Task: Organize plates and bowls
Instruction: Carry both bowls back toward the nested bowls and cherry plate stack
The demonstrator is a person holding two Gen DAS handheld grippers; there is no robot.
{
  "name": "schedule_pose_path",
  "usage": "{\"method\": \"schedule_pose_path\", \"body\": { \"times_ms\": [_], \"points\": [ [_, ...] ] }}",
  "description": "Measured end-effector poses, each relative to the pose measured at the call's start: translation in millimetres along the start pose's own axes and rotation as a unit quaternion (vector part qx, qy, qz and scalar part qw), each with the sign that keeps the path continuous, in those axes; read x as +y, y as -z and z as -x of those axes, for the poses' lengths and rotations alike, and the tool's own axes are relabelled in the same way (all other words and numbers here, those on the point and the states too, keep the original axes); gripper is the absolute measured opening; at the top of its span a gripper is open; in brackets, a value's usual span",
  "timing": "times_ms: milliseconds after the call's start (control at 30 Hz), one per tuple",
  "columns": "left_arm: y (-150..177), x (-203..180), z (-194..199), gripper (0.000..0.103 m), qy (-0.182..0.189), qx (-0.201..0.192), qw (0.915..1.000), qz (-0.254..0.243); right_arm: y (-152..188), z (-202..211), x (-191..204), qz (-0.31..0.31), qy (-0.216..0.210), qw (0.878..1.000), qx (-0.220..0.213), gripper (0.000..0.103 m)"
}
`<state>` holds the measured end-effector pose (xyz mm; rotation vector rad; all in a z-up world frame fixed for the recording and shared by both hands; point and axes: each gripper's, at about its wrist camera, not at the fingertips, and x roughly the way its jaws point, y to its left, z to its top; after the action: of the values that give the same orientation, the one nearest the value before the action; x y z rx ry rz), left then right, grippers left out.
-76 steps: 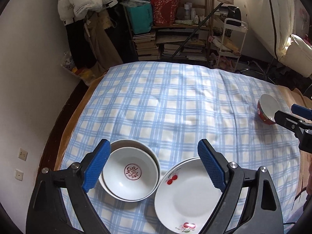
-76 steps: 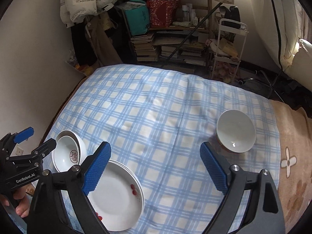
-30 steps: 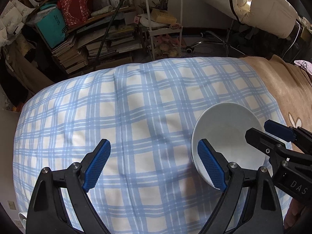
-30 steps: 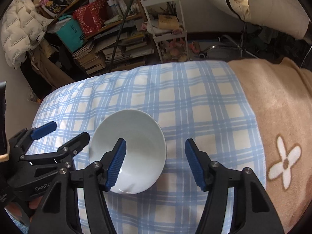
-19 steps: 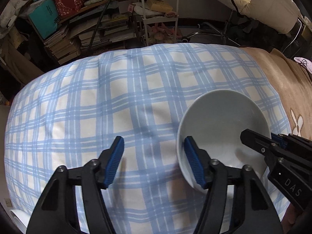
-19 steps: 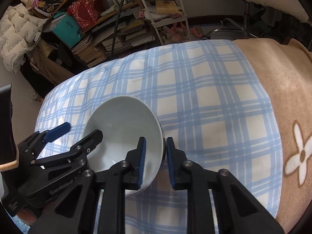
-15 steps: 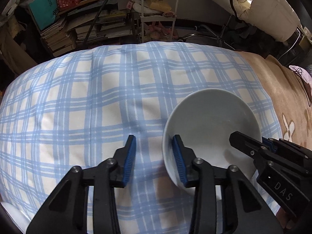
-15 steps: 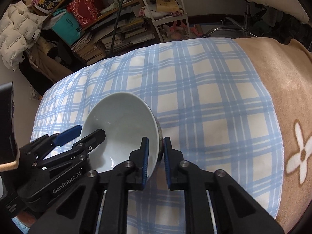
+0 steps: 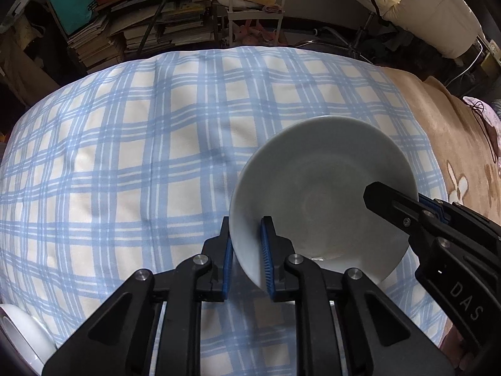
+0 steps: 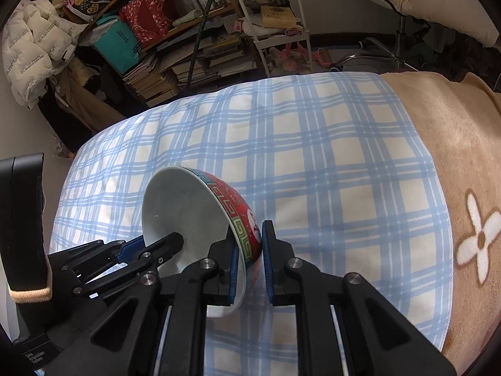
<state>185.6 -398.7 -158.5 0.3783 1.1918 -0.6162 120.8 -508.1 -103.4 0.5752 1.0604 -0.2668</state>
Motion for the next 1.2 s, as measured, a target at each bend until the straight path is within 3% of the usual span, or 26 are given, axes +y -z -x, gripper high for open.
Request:
{"method": "schedule_pose_path", "body": {
  "times_ms": [633, 1200],
  "points": [
    [42, 58, 88, 0.015, -0.013, -0.040, 0.9988, 0.024, 29, 29, 63, 0.020, -0.055, 0.998, 0.001, 0.015],
    [102, 130, 167, 0.015, -0.048, -0.079, 0.9935, 0.066, 61, 70, 164, 0.080, -0.089, 0.992, -0.027, 0.015]
  ]
}}
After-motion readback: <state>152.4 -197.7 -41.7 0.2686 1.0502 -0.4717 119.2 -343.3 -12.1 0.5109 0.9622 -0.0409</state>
